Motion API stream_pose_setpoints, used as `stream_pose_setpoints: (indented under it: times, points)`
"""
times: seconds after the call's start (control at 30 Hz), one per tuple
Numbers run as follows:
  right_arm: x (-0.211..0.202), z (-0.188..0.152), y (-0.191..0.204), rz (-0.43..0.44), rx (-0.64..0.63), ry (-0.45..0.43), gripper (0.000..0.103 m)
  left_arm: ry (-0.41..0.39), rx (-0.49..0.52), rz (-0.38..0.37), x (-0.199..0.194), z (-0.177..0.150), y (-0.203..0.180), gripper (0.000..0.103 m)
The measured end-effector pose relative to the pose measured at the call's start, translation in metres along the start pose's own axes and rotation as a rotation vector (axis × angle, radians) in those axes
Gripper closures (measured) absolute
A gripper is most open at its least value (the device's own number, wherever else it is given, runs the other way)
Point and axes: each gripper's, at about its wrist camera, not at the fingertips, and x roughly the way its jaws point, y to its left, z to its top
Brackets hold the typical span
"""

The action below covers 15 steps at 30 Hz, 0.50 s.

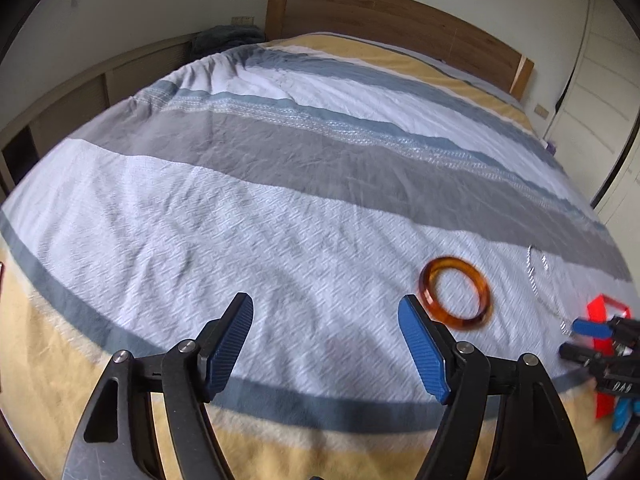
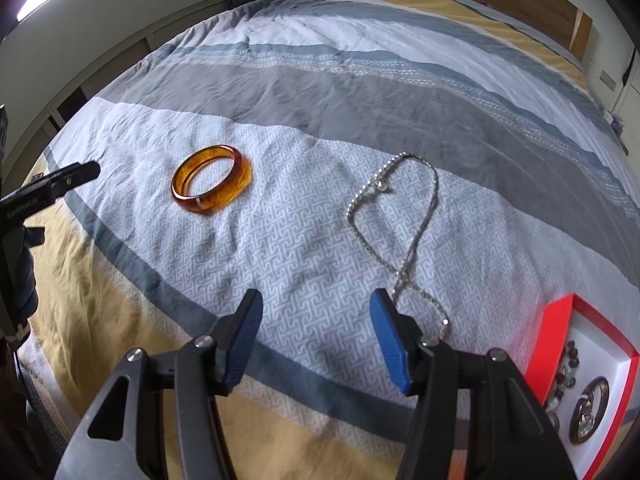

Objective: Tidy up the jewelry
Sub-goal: 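Move both open tools back toward the amber bangle and silver necklace, then grasp the amber bangle with the left tool while the right tool grasps the silver necklace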

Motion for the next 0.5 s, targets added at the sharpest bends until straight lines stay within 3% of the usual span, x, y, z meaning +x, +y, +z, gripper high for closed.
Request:
stream_pose_setpoints:
  times: [0.27,0.5]
  points:
    - [0.012,0.005,-0.015,-0.009,0.012,0.0,0.048,0.082,0.043,-0.124,0.036,0.007,-0.037,0.029]
    - [0.027,0.014,-0.034,-0.027,0.034,0.018,0.047,0.163,0.063,-0.1,0.077,0.006,-0.059,0.029]
